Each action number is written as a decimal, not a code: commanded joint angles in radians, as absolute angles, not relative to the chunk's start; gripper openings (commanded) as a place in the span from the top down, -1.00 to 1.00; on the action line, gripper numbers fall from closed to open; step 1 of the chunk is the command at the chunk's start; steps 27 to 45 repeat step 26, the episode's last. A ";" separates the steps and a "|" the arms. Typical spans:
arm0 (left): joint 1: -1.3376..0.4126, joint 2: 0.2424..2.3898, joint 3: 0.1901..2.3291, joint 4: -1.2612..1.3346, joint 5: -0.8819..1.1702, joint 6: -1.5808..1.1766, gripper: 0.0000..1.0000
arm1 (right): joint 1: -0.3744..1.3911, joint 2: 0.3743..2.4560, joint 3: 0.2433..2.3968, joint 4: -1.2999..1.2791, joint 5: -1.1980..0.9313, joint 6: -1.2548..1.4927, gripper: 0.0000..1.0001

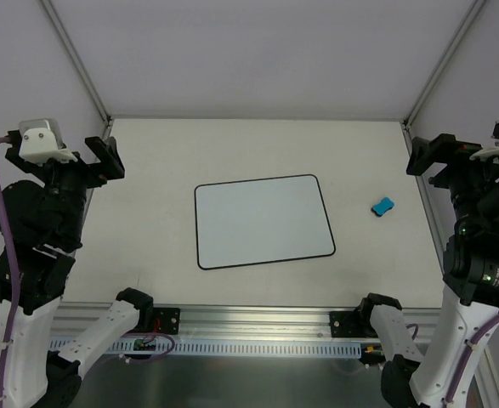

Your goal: Erase the whiteboard

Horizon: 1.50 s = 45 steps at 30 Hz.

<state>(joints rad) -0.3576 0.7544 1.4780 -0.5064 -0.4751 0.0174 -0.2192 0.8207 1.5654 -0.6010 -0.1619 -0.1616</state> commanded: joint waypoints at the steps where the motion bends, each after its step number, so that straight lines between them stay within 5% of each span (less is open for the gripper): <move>1: -0.344 0.732 1.496 -0.512 -0.512 0.074 -0.98 | -0.184 0.798 1.601 -0.606 -0.137 -0.209 -0.98; 45: -0.345 0.718 1.511 -0.512 -0.503 -0.037 -0.98 | -0.123 0.785 1.635 -0.606 -0.064 -0.229 -0.98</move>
